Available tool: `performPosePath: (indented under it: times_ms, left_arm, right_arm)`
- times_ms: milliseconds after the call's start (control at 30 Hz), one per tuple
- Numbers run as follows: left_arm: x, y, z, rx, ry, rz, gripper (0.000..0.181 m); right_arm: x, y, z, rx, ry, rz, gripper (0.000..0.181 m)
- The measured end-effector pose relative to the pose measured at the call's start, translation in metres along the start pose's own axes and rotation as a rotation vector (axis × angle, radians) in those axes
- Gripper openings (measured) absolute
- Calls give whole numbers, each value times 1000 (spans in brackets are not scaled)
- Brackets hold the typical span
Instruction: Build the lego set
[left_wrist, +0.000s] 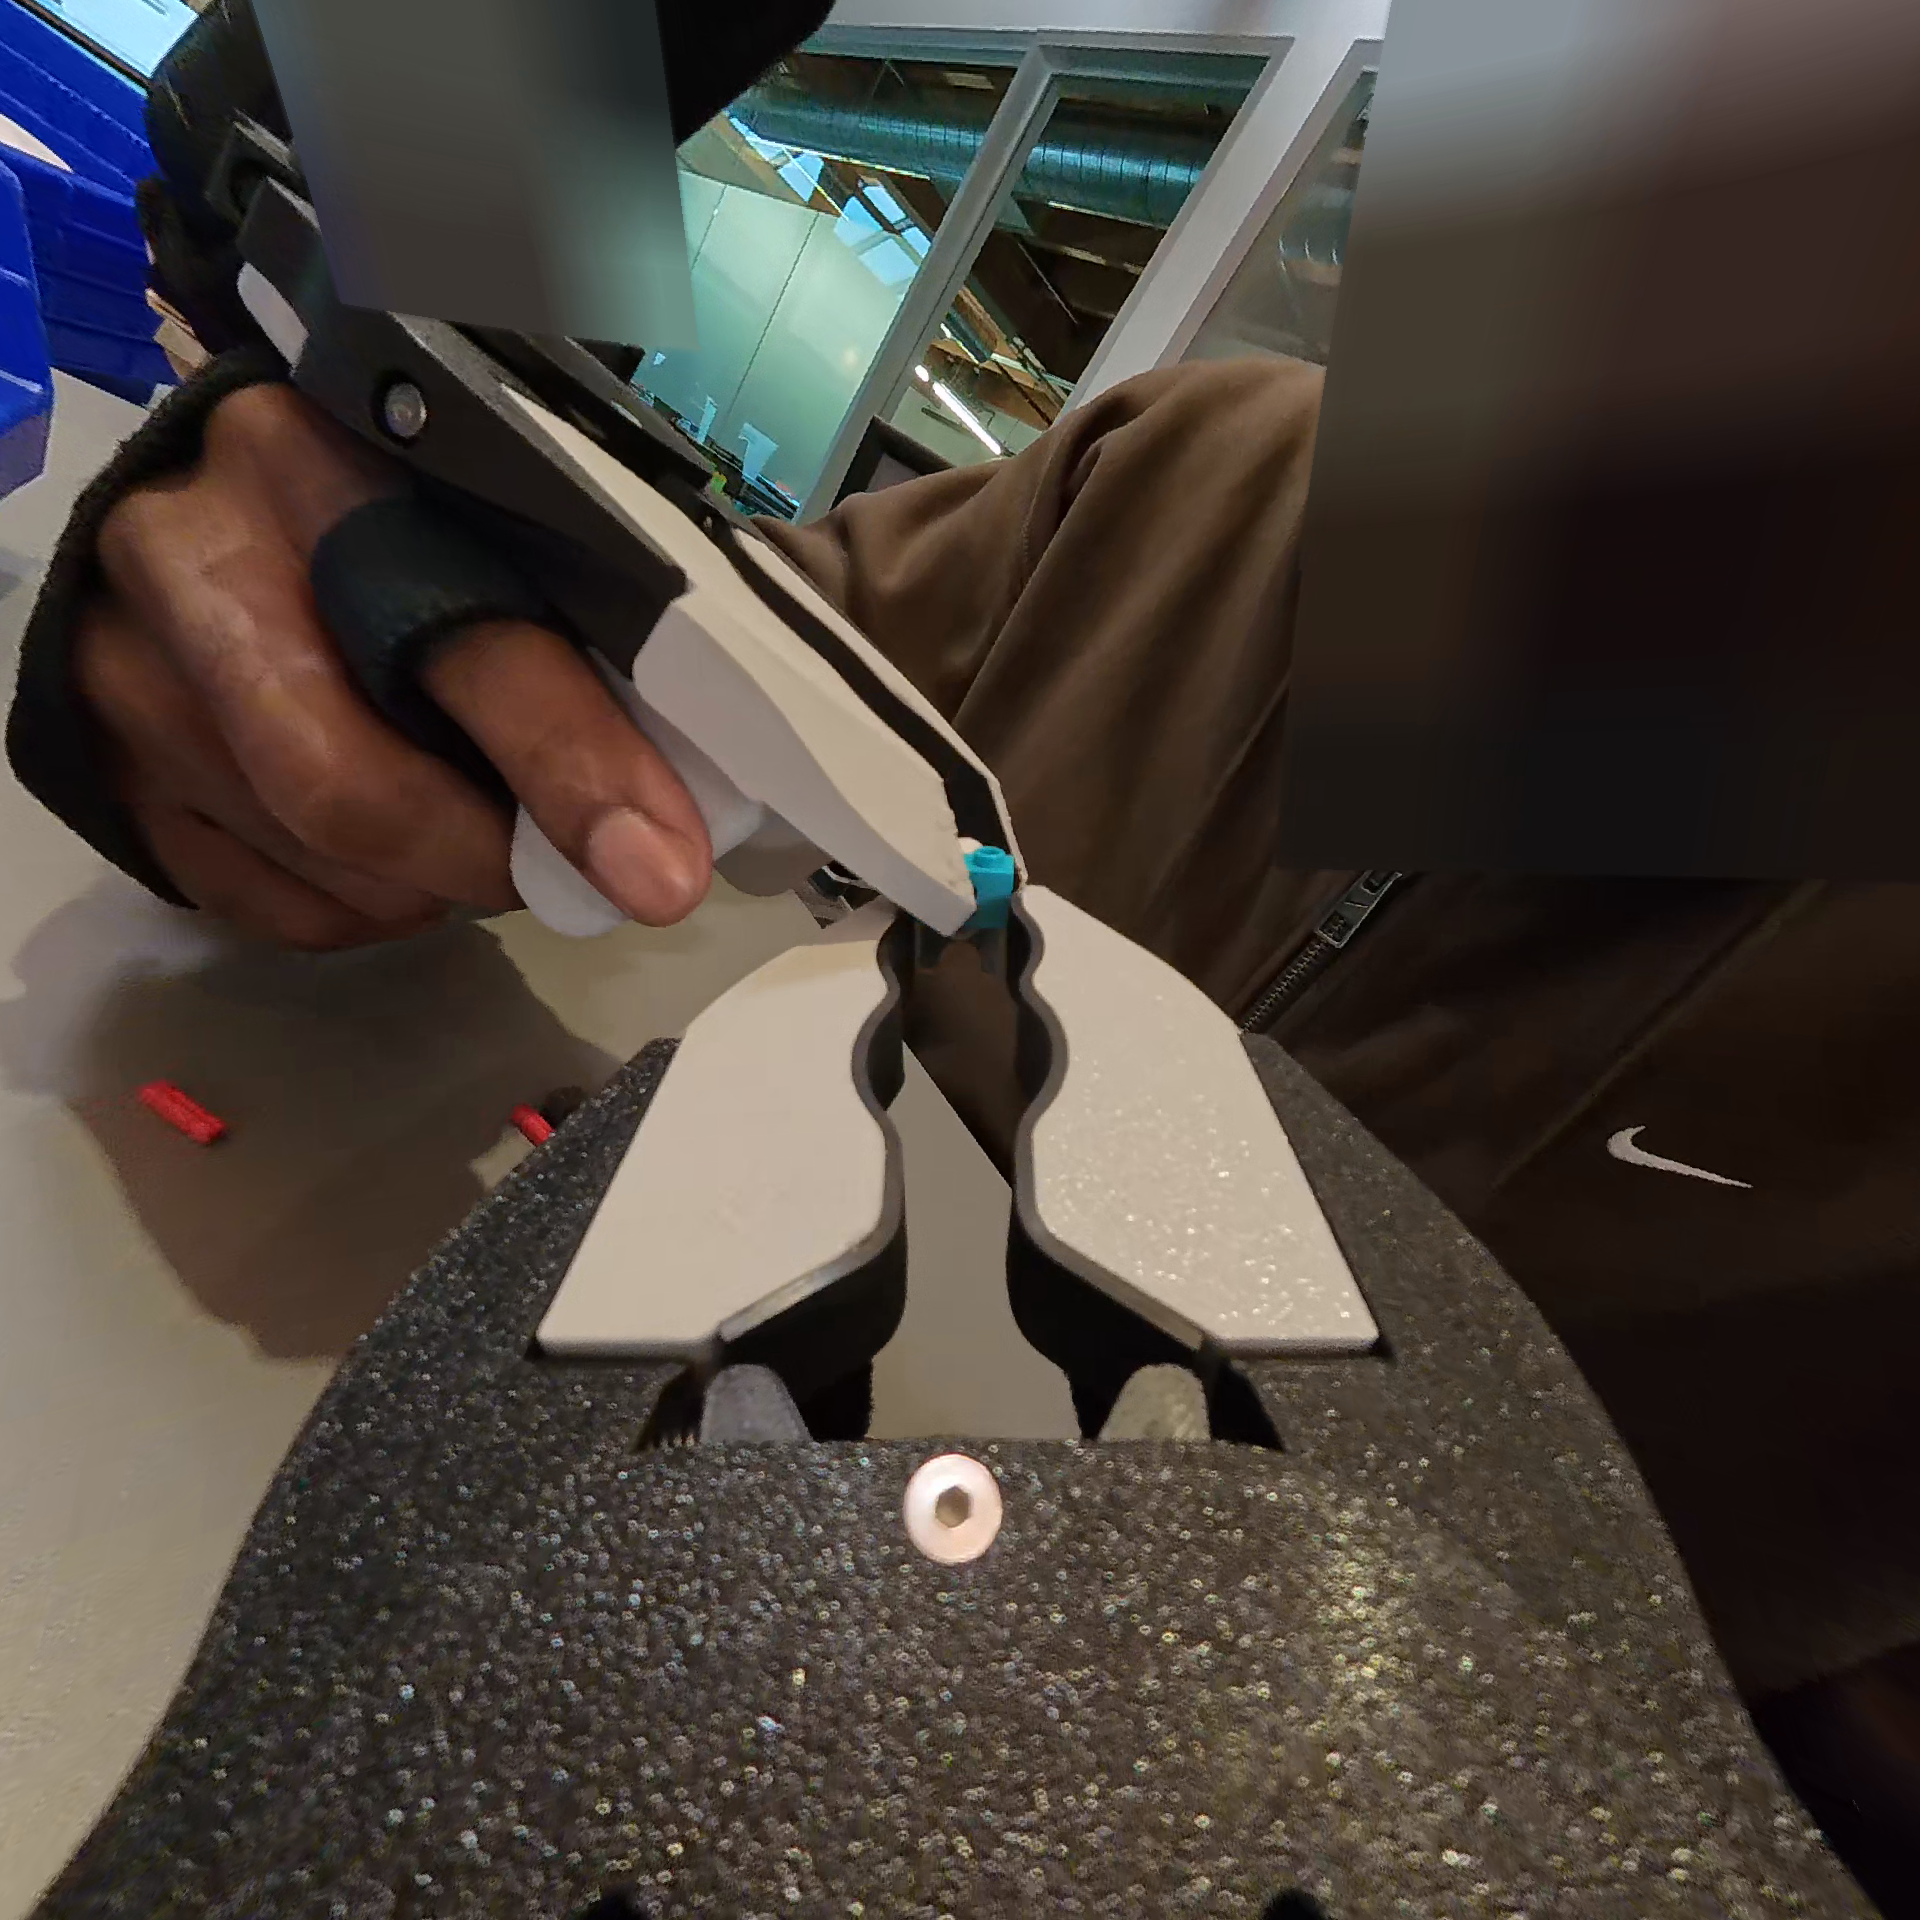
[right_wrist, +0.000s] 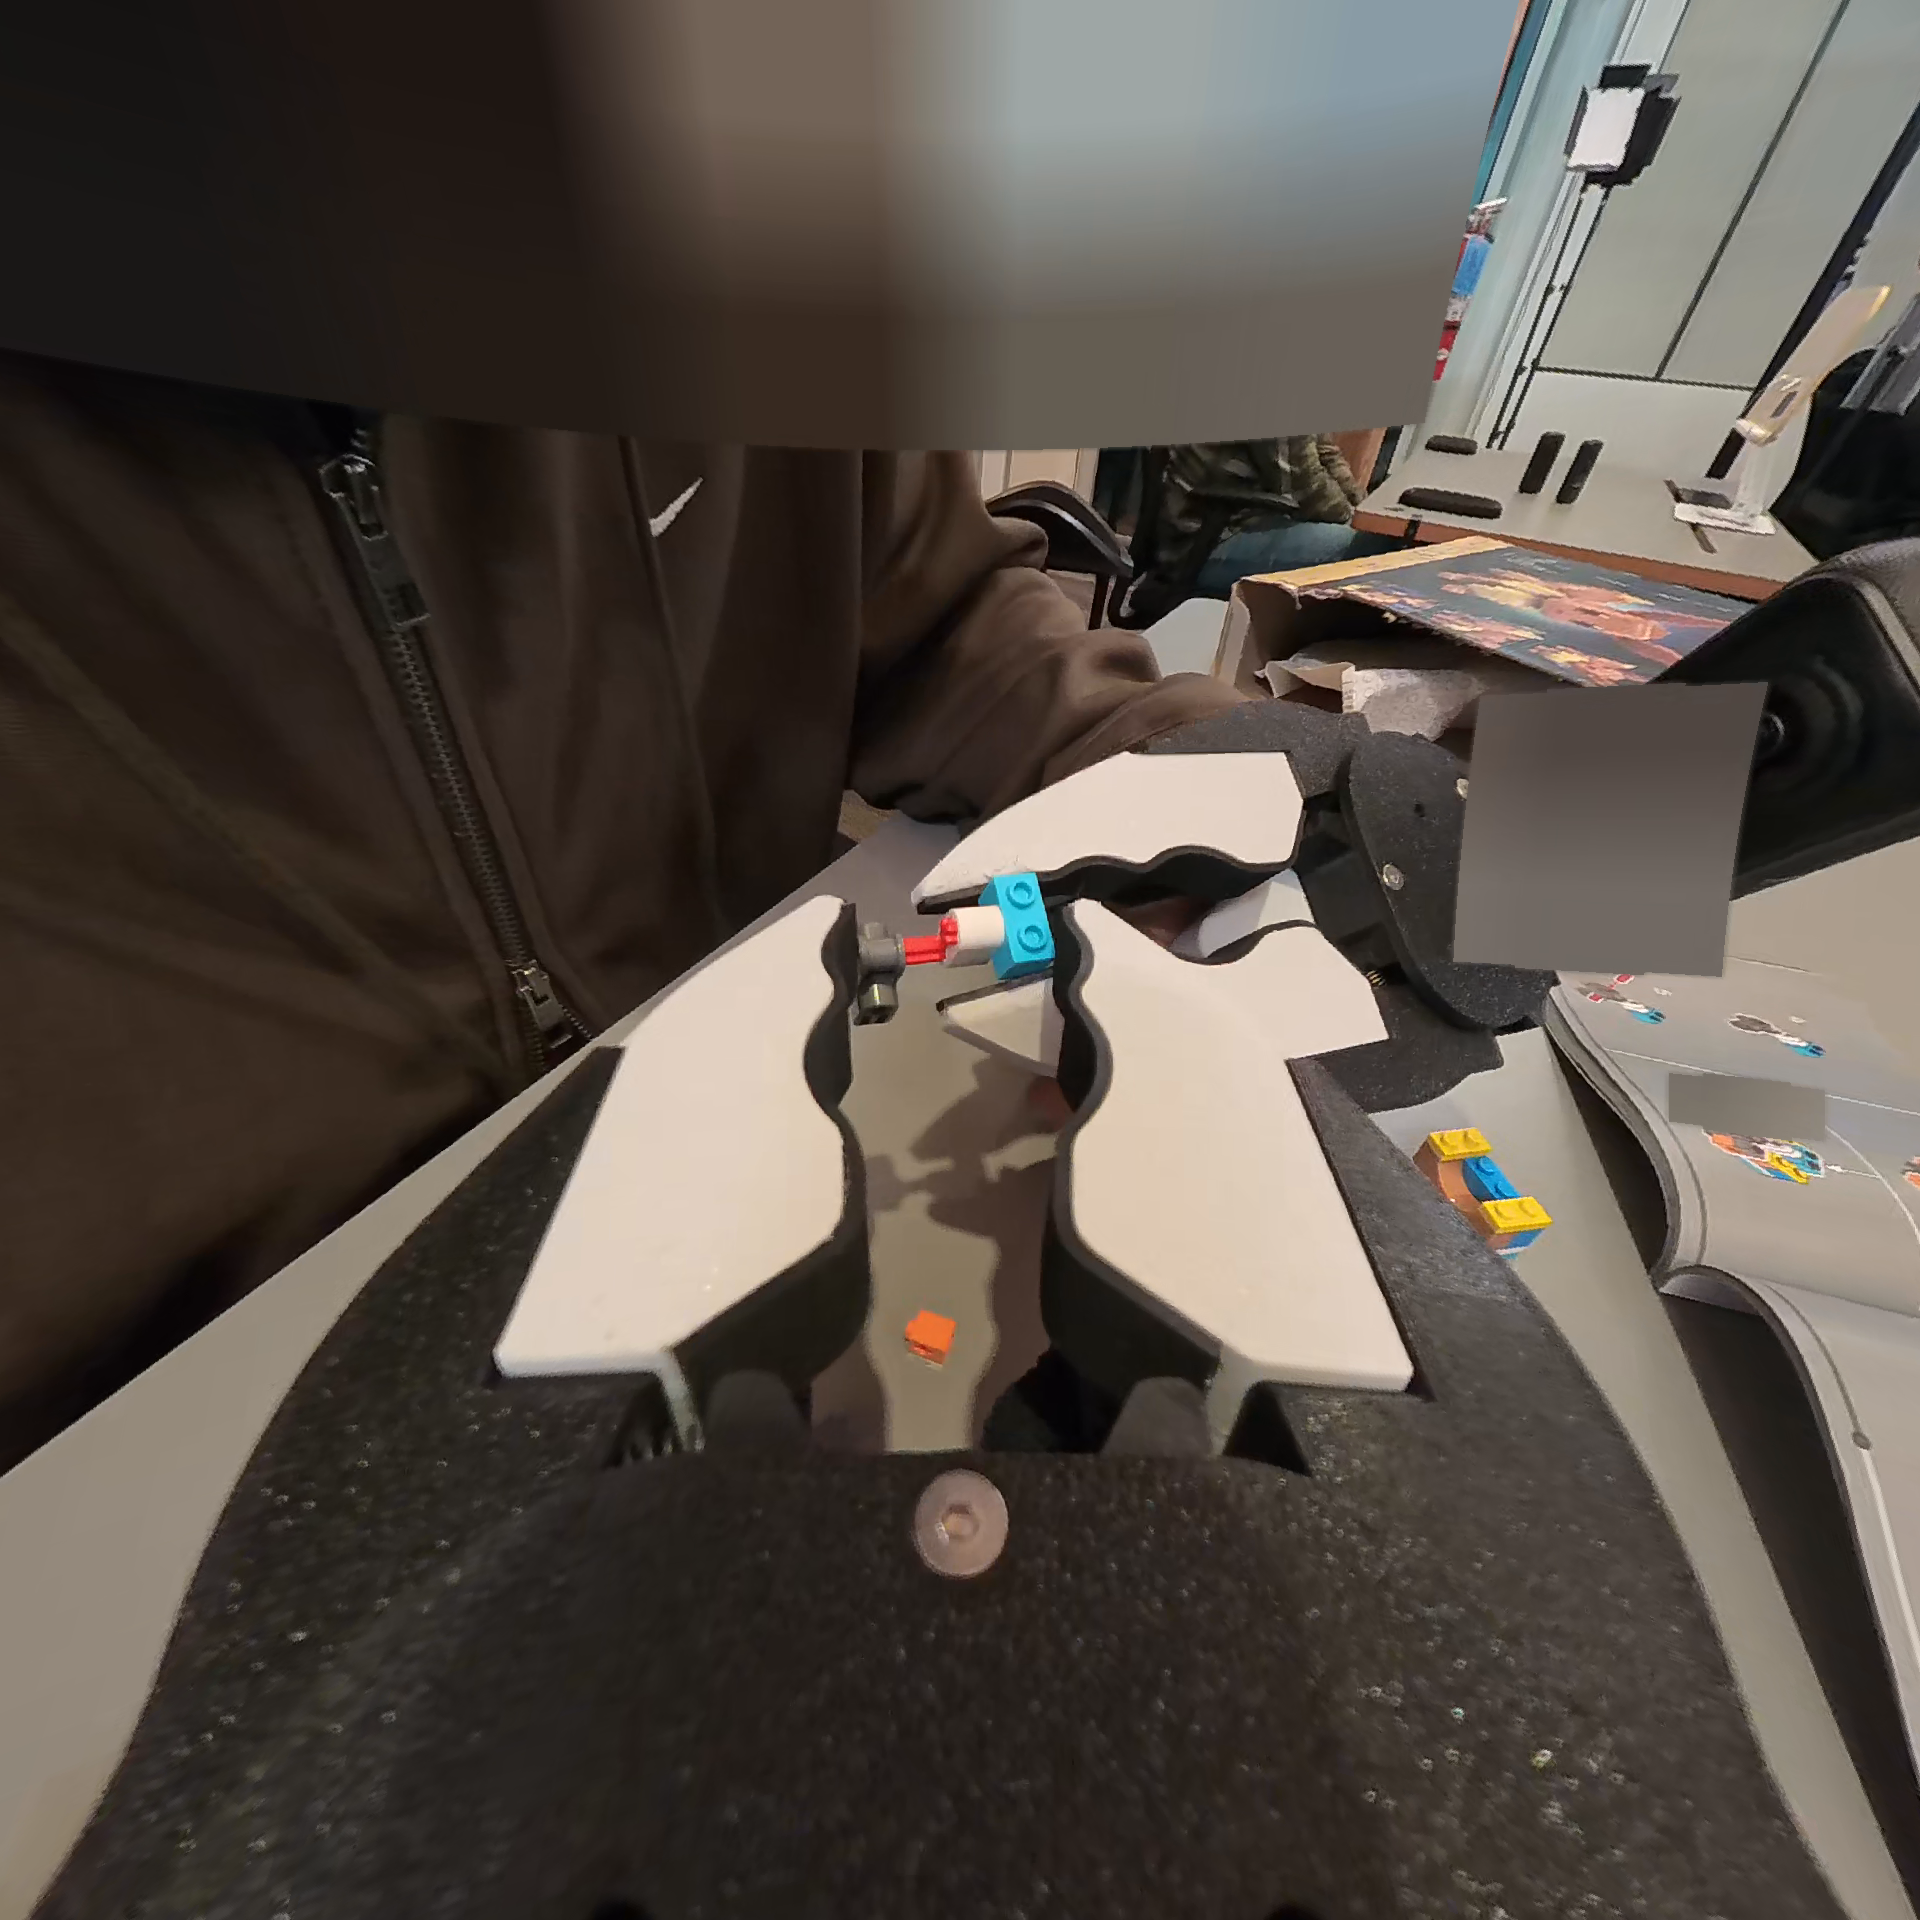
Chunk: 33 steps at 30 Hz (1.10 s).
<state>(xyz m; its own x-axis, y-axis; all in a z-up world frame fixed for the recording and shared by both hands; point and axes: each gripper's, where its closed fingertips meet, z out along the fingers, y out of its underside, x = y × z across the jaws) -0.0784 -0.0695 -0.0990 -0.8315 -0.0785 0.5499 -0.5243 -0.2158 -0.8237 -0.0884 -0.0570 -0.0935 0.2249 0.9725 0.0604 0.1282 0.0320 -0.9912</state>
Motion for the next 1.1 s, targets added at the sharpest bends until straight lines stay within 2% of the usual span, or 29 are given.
performPosePath:
  times_ms: [333,600,833,1100]
  left_arm:
    - [-3,-9,-4,63,-17,10,16]
    - [-5,-23,-10,164,-35,33,16]
    - [-4,-26,-9,191,-10,8,16]
    - [-4,-27,-9,215,17,-47,17]
  right_arm:
    - [9,-3,-4,11,73,-68,36]
    - [23,-12,-11,44,221,-128,42]
    - [20,-8,-8,5,211,-132,43]
    - [21,-9,-9,36,193,-76,41]
